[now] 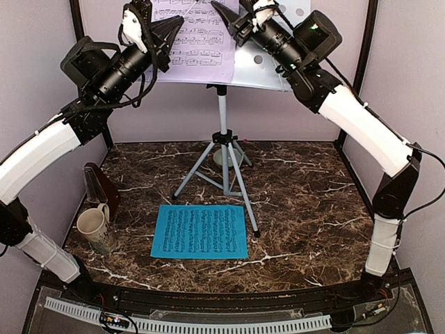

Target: Set up the instrument practice props

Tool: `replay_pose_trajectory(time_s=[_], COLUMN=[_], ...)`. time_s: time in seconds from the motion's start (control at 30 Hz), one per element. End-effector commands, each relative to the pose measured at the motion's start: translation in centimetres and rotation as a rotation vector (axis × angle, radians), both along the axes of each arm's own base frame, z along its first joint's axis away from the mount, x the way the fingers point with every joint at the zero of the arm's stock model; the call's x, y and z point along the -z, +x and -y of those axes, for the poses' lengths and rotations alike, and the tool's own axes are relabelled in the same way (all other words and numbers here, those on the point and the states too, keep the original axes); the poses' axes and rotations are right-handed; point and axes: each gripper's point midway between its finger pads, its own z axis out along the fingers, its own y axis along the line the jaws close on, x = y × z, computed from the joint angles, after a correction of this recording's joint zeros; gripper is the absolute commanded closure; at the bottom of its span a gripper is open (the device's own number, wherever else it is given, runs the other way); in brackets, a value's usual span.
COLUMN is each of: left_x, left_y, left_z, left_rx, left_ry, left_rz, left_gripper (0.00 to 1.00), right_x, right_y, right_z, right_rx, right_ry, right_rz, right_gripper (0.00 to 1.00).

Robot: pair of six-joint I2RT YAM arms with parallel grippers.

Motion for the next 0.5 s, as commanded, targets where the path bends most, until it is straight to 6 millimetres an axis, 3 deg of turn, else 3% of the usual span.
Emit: replay_pose_trajectory(time_s=[0.0,0.13,0.47], left_x=[-2.9,-2.9,-2.8], left_y=[-2.4,-2.4,-2.2], left_z=[-1.2,-1.1,-1.3], left_rx=[0.031,0.028,0.012], left_ry=[-0.052,-0.051,-0.049], left_rz=[0.093,0.094,0.092], left_gripper=[1.00,1.00,1.00], right_x=[0.2,0.6,-1.2], right_y=[0.2,0.0,-0.8], right_z=[-0.4,-1.1,2.0], right_rx=[-0.047,-0.046,0.022], right_ry=[0.042,0.035,0.092], right_rz=[-0.009,-0.026,-0.047], right_gripper=[0.54,0.47,0.13])
